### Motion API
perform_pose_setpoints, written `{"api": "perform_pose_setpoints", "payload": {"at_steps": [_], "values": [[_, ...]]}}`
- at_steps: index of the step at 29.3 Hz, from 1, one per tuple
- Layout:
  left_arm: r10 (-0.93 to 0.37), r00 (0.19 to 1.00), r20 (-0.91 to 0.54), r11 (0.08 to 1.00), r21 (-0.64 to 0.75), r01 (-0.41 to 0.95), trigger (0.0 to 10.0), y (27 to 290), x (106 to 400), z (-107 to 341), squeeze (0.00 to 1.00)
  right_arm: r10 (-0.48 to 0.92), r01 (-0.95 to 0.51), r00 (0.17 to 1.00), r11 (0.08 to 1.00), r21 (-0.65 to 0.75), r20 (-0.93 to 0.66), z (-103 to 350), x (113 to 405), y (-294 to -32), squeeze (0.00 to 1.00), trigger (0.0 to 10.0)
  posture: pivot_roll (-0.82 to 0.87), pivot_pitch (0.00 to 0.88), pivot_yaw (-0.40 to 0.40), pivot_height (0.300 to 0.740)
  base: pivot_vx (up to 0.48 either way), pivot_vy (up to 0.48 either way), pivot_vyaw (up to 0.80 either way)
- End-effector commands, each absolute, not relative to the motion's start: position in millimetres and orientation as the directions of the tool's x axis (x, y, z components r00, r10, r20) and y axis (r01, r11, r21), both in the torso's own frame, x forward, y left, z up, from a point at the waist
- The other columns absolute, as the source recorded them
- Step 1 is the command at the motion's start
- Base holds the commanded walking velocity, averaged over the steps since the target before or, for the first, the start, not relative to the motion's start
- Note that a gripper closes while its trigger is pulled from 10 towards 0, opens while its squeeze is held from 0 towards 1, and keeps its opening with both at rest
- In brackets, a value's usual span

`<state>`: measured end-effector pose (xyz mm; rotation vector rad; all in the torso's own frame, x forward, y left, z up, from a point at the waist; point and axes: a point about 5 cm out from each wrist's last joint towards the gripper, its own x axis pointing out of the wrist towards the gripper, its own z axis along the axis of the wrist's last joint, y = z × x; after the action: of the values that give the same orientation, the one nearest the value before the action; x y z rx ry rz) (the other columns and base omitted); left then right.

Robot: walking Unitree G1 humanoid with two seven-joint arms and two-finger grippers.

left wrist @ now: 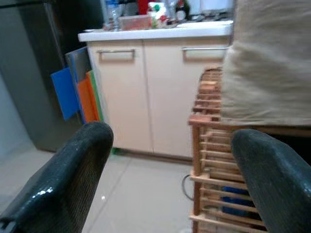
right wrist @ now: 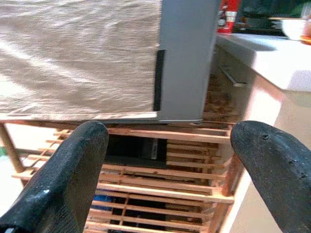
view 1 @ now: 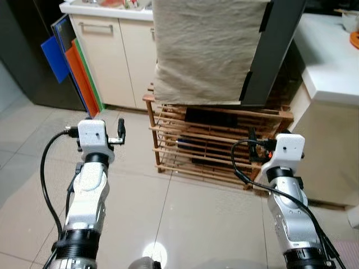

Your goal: Restocking fridge

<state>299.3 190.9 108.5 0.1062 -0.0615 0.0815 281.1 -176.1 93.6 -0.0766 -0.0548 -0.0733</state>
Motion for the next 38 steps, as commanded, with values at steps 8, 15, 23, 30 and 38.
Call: {"api": "perform_pose_setpoints", "payload": {"at_steps": [8,15,23,30,38], "values": [[0.048,0.991,0.122,0.996,0.068,-0.056,10.0,175.1,315.4,133.6,0.0,-0.05,0.057,0.995,0.995,-0.082,0.087,101.2,292.3,-170.7,0.0,10.0,-0.05,0.0,0.002,0.74,0.446,0.0,0.0],[0.042,0.994,0.101,0.993,0.106,-0.052,10.0,182.2,324.2,139.3,0.0,-0.037,0.046,0.994,0.995,-0.09,0.105,104.9,297.2,-169.9,0.0,10.0,-0.04,0.0,0.005,0.74,0.448,0.0,0.0],[-0.018,0.996,0.086,0.99,0.144,0.005,10.0,175.6,333.2,142.0,0.0,-0.026,0.034,0.995,0.996,-0.083,0.098,101.4,296.6,-164.8,0.0,10.0,-0.05,0.0,0.012,0.74,0.446,0.0,0.0],[-0.101,0.988,0.12,0.981,0.178,0.079,10.0,163.0,341.7,152.5,0.0,-0.007,0.016,0.996,0.996,-0.093,0.092,99.1,296.1,-161.8,0.0,10.0,-0.05,0.0,0.013,0.74,0.448,0.0,0.0],[-0.057,0.989,0.136,0.985,0.168,0.033,10.0,165.2,343.3,154.0,0.0,-0.009,0.017,0.996,0.995,-0.097,0.085,95.8,294.8,-162.3,0.0,10.0,-0.06,0.0,0.019,0.74,0.227,0.0,0.0]]}}
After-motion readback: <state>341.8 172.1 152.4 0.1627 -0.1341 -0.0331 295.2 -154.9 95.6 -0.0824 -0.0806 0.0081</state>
